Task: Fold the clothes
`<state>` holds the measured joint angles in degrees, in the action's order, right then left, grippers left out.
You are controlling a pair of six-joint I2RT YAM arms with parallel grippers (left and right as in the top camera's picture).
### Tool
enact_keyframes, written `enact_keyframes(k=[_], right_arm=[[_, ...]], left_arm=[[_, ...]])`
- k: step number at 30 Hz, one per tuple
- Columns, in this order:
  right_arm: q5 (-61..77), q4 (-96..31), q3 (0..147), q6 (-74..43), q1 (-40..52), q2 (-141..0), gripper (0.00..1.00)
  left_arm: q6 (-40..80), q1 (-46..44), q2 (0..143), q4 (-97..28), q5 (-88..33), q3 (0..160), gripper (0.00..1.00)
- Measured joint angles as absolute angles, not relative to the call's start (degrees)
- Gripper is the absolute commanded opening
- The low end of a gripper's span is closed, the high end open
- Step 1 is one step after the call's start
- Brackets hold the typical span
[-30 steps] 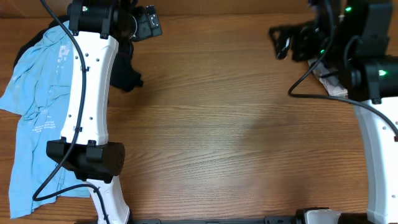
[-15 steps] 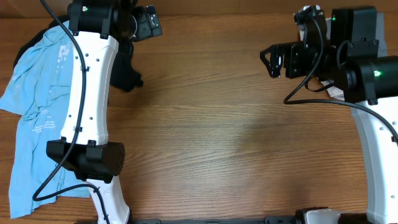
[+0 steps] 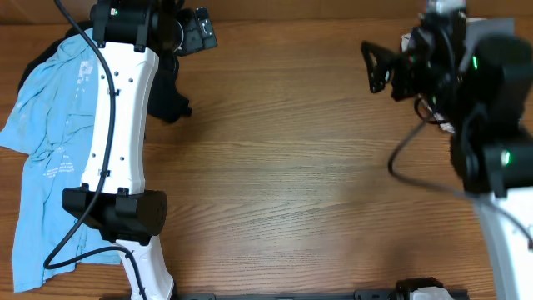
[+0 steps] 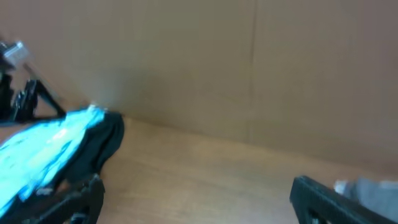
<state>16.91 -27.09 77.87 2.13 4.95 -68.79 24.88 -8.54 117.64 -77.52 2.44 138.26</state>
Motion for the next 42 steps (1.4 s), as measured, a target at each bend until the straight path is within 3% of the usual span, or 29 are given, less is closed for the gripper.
enact_keyframes(k=[5, 9, 15, 27, 42], right_arm=[[16.1, -7.2, 47.5, -2.8, 1.0, -49.3, 1.0], [14.5, -5.0, 29.4, -3.9, -1.0, -33.9, 1.0], [12.1, -4.8, 16.1, -4.3, -5.0, -18.3, 1.0], [8.5, -0.6, 1.2, -4.3, -5.7, -5.5, 1.0], [7.5, -4.4, 1.1, -4.5, -5.7, -0.7, 1.0]], left_arm=[[24.9, -8.5, 117.6, -77.6, 2.4, 138.2, 1.0], [24.9, -8.5, 117.6, -77.5, 2.5, 138.2, 1.0], [24.9, -8.5, 117.7, -77.5, 2.5, 138.1, 1.0], [24.9, -8.5, 117.7, -77.5, 2.5, 138.1, 1.0], [24.9, -8.5, 117.7, -77.5, 2.5, 138.1, 1.0]])
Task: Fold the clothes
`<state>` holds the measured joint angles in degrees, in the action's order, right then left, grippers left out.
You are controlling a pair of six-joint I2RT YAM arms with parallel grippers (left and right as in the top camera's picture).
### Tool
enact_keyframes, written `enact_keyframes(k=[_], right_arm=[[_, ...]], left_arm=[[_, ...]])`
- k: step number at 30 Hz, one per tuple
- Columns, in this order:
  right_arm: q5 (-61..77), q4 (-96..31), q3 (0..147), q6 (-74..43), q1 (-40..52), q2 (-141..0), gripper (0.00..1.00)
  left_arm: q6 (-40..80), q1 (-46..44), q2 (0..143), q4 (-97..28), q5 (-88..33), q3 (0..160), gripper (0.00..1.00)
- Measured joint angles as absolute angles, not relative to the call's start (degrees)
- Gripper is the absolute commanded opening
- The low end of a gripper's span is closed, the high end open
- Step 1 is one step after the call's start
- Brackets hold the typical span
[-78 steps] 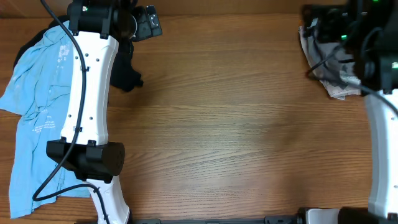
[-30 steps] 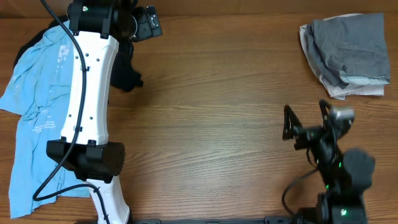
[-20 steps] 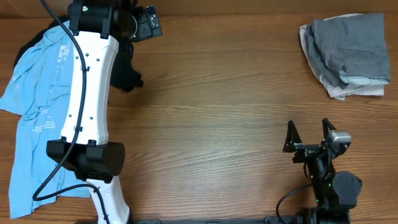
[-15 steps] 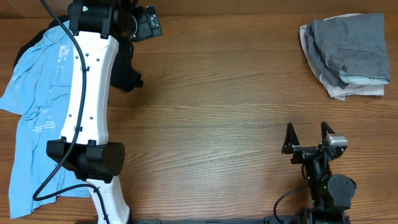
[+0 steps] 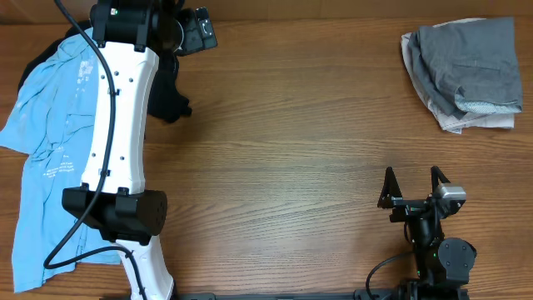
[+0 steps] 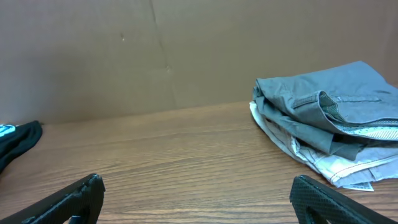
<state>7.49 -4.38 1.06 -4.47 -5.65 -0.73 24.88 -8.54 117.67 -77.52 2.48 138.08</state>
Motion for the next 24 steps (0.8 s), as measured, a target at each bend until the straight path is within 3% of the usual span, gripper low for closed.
enact_keyframes(k=[24], right_arm=[[7.5, -4.4, 1.1, -4.5, -5.6, -0.7, 1.0]], left_arm=[[24.9, -8.5, 117.7, -79.3, 3.8, 138.1, 1.0]])
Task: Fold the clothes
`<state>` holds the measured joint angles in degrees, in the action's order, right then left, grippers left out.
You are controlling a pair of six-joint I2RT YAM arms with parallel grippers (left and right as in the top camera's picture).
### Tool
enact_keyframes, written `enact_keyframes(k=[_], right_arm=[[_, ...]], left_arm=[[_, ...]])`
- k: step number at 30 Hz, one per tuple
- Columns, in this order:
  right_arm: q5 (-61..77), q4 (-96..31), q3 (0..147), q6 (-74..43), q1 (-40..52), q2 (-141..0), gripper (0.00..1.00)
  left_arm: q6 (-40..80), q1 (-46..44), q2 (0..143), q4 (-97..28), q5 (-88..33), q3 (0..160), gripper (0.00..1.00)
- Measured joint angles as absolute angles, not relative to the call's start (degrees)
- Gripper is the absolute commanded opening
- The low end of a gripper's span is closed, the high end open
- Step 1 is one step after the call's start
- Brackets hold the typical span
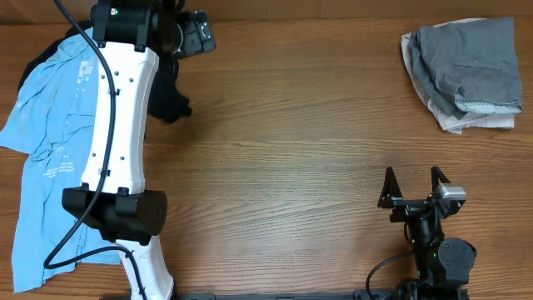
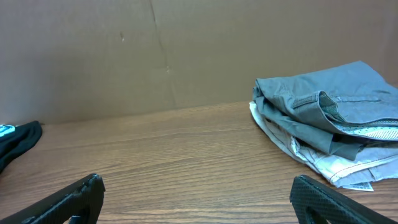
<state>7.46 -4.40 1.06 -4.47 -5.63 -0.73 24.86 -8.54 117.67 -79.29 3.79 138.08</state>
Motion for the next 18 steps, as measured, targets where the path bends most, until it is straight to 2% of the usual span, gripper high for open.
enact_keyframes(k=[4, 8, 13, 18], right_arm=[[7.4, -4.4, 1.1, -4.5, -5.6, -0.7, 1.0], [7.5, -4.4, 1.1, -4.5, -5.6, -0.7, 1.0], [7.4, -4.4, 1.1, -4.5, -5.7, -0.7, 1.0], [7.4, -4.4, 1.1, -4.5, -5.7, -0.7, 1.0]], left_arm=[[23.7, -8.5, 117.7, -78.1, 4.2, 138.1, 1.0], [21.9, -8.5, 116.5, -69.2, 3.5, 135.8, 1.0], [15.9, -8.5, 105.1, -52.6, 1.5, 119.5, 1.0], [8.8, -8.5, 88.1, -44.4, -0.2, 100.7, 1.0]])
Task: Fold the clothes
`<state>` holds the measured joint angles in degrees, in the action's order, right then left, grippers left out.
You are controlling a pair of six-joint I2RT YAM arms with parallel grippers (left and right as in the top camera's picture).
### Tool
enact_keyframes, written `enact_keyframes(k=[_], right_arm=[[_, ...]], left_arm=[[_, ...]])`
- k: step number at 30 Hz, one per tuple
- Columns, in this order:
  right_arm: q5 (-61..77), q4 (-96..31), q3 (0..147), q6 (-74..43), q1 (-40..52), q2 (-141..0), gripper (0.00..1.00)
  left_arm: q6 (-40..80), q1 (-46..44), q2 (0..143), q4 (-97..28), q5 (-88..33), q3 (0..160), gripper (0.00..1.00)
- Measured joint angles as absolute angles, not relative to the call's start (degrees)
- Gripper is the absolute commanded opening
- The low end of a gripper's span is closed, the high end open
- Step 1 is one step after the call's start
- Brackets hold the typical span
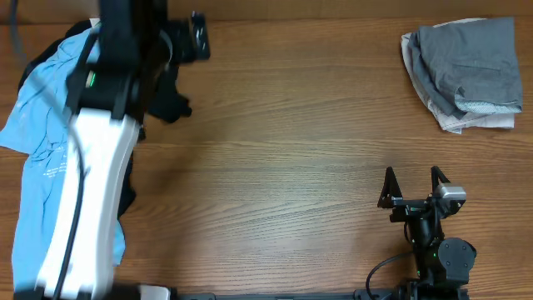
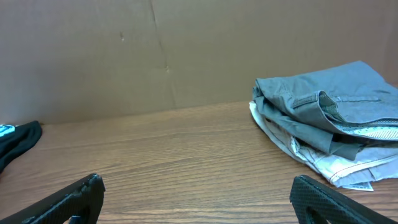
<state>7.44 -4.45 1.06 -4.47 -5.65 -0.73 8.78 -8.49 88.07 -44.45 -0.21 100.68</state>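
Note:
A crumpled light blue shirt (image 1: 37, 142) lies at the table's left edge, beside a black garment (image 1: 171, 100) whose edge also shows in the right wrist view (image 2: 15, 140). My left arm, blurred, reaches over them, with the left gripper (image 1: 193, 37) at the back left; how its jaws stand is unclear. A folded stack of grey clothes (image 1: 466, 67) (image 2: 329, 134) sits at the back right corner. My right gripper (image 1: 411, 179) (image 2: 199, 199) rests open at the front right, nothing between its fingers.
A brown cardboard wall (image 2: 186, 56) runs behind the wooden table (image 1: 291, 150). The right arm's base (image 1: 437, 254) stands at the front edge.
My left arm has shifted and now looks blurred, its lower links nearer the left front corner; its gripper stays at the back left. The right arm and the folded stack are unchanged.
At first my right arm was at the back right corner, covering that spot. Then it stood open at the front right, and the folded grey stack lay uncovered at the back right. It has stayed there. The left arm kept still over the blue shirt until now.

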Motion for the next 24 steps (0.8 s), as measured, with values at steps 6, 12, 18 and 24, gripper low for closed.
enact_keyframes(k=[6, 12, 18, 24], right_arm=[[7.4, -4.4, 1.1, -4.5, -5.6, -0.7, 1.0], [7.4, -4.5, 1.1, -4.5, -5.7, -0.7, 1.0], [7.4, -4.5, 1.1, -4.5, -5.6, -0.7, 1.0], [7.4, -4.4, 1.1, -4.5, -5.6, -0.7, 1.0]], left_arm=[[2.7, -5.8, 68.1, -28.7, -5.1, 73.2, 1.0], [1.8, -3.7, 50.5, -16.7, -6.3, 48.8, 1.0], [1.3, -2.0, 33.1, -12.0, -6.9, 33.8, 1.0], [1.3, -0.2, 20.7, -11.3, -6.9, 23.9, 1.0]])
